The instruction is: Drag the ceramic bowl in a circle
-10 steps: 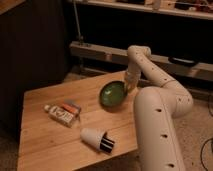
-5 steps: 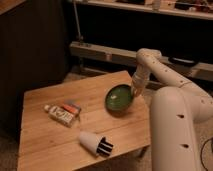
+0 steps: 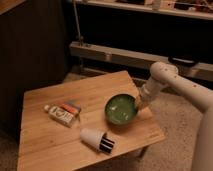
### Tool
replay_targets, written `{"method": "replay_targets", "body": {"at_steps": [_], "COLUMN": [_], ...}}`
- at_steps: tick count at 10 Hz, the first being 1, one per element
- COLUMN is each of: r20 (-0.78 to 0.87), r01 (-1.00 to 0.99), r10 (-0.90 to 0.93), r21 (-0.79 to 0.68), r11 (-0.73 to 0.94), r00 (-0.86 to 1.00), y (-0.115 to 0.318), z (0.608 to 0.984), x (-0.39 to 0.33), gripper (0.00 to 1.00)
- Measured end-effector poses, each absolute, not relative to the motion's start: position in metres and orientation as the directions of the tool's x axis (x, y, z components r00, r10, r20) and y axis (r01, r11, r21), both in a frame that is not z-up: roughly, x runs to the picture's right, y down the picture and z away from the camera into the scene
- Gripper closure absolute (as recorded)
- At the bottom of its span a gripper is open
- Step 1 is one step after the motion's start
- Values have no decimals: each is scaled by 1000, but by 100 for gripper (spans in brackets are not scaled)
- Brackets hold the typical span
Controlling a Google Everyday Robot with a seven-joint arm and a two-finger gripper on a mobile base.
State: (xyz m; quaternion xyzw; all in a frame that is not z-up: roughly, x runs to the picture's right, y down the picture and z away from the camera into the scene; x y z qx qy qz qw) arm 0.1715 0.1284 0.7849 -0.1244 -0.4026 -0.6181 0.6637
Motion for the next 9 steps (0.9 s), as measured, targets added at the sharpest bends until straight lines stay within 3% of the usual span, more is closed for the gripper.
{"method": "replay_targets", "body": {"at_steps": [4,9], "r20": [664,647], "r01": [950,953], "r10": [-731,-746], "r21": [305,297], "r11": [69,53], "r00": [-160,-160], "y": [136,97], "z": [779,843], "x": [132,87], "gripper": [98,98]}}
